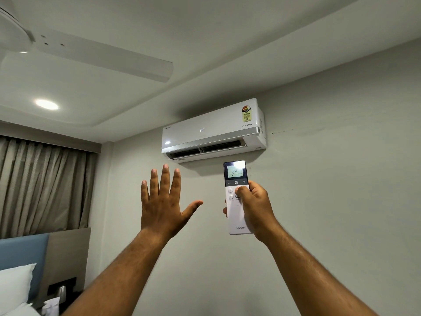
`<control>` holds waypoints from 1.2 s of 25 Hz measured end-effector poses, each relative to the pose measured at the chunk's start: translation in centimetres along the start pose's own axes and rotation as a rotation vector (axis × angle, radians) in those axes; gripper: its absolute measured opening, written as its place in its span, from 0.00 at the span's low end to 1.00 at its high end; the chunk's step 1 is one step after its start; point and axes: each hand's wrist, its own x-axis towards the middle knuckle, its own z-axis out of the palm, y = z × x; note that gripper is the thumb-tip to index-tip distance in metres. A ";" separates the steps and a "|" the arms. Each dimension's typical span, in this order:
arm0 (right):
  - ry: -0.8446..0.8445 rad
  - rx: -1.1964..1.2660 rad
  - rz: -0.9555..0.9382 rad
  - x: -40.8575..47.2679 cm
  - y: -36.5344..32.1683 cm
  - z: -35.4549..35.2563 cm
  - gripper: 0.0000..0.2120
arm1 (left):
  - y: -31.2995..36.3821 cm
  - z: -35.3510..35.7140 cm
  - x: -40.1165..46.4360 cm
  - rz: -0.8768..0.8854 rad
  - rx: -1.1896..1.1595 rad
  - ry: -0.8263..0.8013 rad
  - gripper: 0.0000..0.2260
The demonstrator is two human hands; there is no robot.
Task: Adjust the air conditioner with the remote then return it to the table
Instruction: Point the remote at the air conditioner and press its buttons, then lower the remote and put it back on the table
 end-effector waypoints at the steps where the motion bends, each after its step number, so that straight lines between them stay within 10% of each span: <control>1: 0.001 -0.001 0.001 0.0 0.0 0.0 0.11 | 0.0 0.0 0.0 0.002 0.002 0.000 0.44; 9: 0.008 -0.038 0.020 -0.2 0.7 1.2 0.08 | 0.2 0.2 -0.3 -0.088 -0.160 -0.045 0.39; 17: -0.081 0.011 0.142 -3.3 4.2 8.6 0.07 | -1.3 -1.6 -4.3 -0.544 -0.992 -0.258 0.08; 30: -0.458 0.141 0.567 -16.2 14.8 25.0 0.12 | -14.9 -5.5 -21.9 -1.123 -0.816 -0.298 0.06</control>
